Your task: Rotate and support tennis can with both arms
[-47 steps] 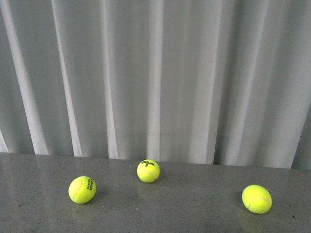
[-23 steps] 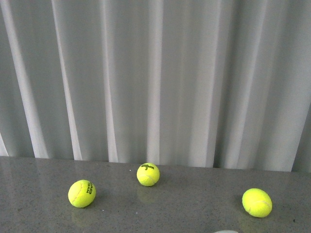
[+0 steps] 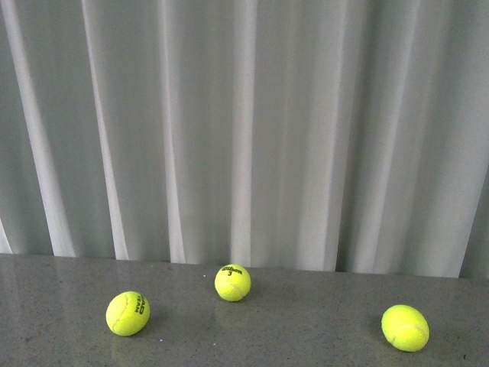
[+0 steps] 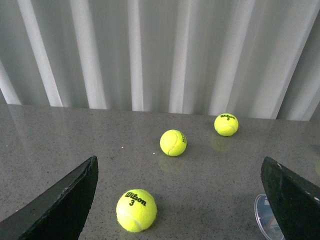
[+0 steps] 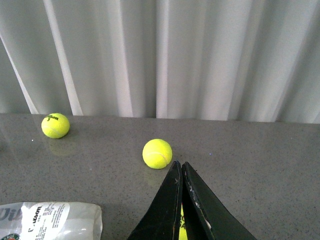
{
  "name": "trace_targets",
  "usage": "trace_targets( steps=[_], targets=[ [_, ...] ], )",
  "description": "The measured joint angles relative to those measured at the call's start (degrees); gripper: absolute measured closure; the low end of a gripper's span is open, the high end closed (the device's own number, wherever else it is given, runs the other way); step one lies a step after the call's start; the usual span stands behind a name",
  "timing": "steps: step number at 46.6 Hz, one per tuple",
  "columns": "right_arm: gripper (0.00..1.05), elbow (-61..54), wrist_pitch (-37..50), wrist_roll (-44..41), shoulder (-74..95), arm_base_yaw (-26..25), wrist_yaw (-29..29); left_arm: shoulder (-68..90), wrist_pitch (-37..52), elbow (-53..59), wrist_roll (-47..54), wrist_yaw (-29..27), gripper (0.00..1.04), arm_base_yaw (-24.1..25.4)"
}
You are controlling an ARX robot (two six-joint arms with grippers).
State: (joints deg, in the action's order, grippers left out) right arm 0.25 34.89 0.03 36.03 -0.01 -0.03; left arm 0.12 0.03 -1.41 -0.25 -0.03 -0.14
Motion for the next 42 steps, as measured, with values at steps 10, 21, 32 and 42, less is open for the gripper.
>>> trace_targets(
  steps=[10,21,32,42],
  targets=[
    [1.01,0.0,-6.4,0.0,-7.2,0.0,0.0,0.0,0.0,0.0,0.0,0.0,0.07,0.0],
    [1.01,0.0,-12.4,0.0,-13.7,0.0,0.0,0.0,0.0,0.0,0.0,0.0,0.07,0.0],
    [1.01,0.0,-18.3,0.0,-19.5,0.0,0.0,0.0,0.0,0.0,0.0,0.0,0.07,0.0],
    [1.01,0.0,-22.9,0.0,-24.2,0.0,0.0,0.0,0.0,0.0,0.0,0.0,0.07,0.0]
  ],
)
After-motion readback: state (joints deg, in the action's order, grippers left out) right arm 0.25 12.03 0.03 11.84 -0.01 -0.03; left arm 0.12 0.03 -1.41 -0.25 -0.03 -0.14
